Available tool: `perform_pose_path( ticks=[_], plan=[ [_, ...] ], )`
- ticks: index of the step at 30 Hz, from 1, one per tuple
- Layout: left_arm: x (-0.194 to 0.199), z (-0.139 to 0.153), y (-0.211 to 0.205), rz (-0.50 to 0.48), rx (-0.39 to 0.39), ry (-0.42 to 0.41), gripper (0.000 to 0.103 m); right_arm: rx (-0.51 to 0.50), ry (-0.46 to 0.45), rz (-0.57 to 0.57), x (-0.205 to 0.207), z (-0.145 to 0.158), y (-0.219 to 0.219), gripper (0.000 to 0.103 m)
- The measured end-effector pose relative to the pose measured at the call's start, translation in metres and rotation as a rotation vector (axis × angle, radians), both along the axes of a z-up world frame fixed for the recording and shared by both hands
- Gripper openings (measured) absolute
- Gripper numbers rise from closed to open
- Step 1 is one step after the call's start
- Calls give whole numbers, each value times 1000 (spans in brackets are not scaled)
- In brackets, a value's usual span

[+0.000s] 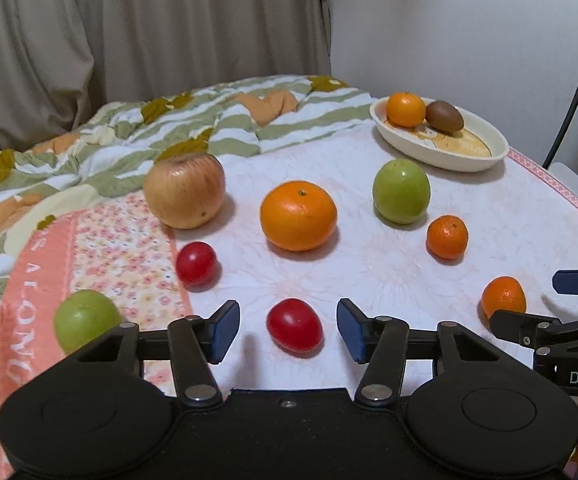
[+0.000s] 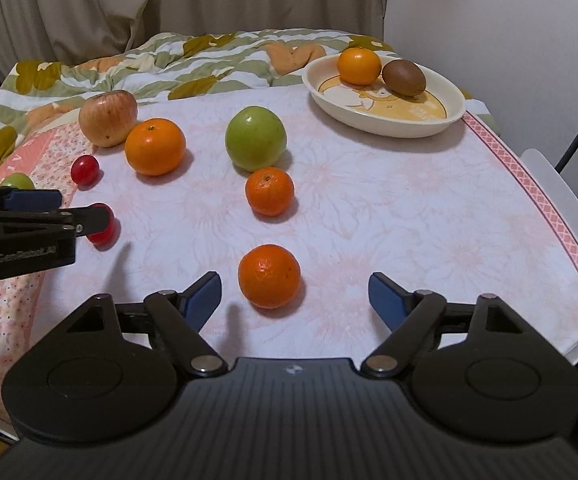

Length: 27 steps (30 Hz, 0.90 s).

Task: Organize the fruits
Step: 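Grasp the red tomato with the left tool while the right tool grasps a mandarin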

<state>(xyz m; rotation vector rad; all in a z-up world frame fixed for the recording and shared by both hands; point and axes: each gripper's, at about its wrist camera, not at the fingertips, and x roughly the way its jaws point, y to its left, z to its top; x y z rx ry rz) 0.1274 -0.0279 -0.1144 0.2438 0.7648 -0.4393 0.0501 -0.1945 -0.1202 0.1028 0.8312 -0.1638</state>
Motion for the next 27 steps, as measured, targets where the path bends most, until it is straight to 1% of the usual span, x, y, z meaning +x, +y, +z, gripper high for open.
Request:
perform_pose_path(
  ticks=[3, 5, 7, 8, 11, 17, 19, 20, 22, 23, 27],
  plan=[
    [5, -6, -3, -6, 15, 23, 47, 6, 2, 4, 2, -1, 0, 92],
    [7, -9, -4, -5, 15, 35, 44, 5, 5, 13, 3, -3, 2, 89],
    [8, -11, -5, 0, 22, 47, 39, 4, 10, 19, 5, -4, 3, 87],
    [9, -12, -4, 1, 24, 53, 37, 6, 12, 20, 5, -4, 3, 87],
    [9, -13, -5, 2, 30, 56, 37, 11, 11, 21, 6, -6, 3, 86],
    [7, -12, -4, 14, 26, 63, 36, 11, 21, 32, 12, -8, 3, 78],
    [6, -12, -3, 17, 24, 66, 36, 12, 23, 34, 13, -9, 3, 73],
    [6, -12, -2, 19, 23, 67, 36, 13, 25, 37, 14, -9, 3, 69],
    [5, -12, 0, 21, 22, 69, 36, 12, 24, 55, 15, -10, 4, 59],
    [4, -11, 0, 21, 21, 70, 36, 18, 16, 67, 15, -9, 4, 52],
    [1, -7, 2, 27, 11, 73, 36, 12, 19, 87, 18, -8, 7, 51]
  ],
)
